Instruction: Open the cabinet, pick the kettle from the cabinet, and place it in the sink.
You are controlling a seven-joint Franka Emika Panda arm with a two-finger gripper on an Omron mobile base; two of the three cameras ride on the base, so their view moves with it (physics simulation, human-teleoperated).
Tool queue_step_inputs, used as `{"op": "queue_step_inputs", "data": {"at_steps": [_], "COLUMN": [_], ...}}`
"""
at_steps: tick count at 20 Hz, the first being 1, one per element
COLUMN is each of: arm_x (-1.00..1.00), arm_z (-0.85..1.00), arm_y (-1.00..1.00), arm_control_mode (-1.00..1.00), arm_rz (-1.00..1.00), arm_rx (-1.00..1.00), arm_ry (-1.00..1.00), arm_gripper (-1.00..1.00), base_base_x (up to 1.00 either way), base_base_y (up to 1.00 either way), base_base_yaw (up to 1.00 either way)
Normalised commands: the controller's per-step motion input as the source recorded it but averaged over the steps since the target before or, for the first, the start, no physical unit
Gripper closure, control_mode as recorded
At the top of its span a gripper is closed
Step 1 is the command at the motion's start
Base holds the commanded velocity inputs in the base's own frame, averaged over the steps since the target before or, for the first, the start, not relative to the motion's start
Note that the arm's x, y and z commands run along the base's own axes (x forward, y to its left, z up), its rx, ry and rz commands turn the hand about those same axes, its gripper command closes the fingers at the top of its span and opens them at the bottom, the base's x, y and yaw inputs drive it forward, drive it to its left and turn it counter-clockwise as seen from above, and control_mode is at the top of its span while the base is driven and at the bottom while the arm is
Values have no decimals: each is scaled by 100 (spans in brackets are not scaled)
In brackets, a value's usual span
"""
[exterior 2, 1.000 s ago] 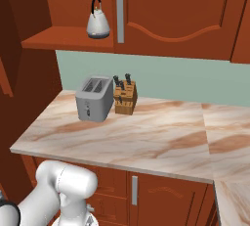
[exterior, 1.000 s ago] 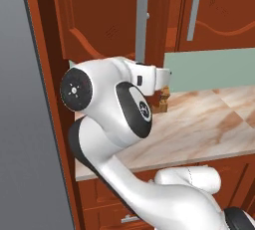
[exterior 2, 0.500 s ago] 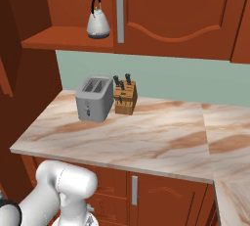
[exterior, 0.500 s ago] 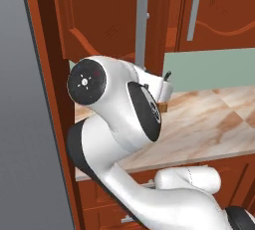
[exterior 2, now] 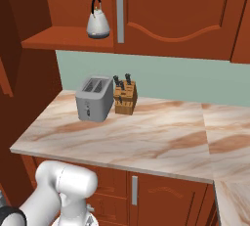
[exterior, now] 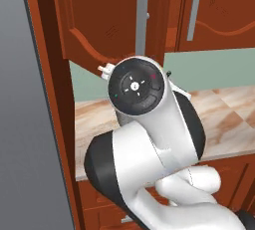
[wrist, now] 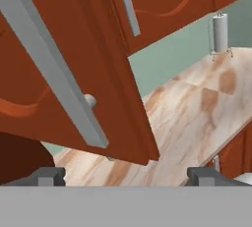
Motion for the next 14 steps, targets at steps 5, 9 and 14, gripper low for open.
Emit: {"op": "queue_step_inputs", "data": {"at_steps": [5,9,14], "arm_x": [-31,-26,-25], "arm_z": [0,0,3], "arm_y": [-51,-54,-48], "arm_control_mode": [-100,-100,-100], "arm_rz": [17,21,23], "arm_rx": [16,17,18], "arm_ry": [-2,-1,-4], "arm_gripper": [-100,-100,-100], "base_base_x": [0,0,0], "base_base_y": [0,0,0], "base_base_yaw": [0,0,0]}}
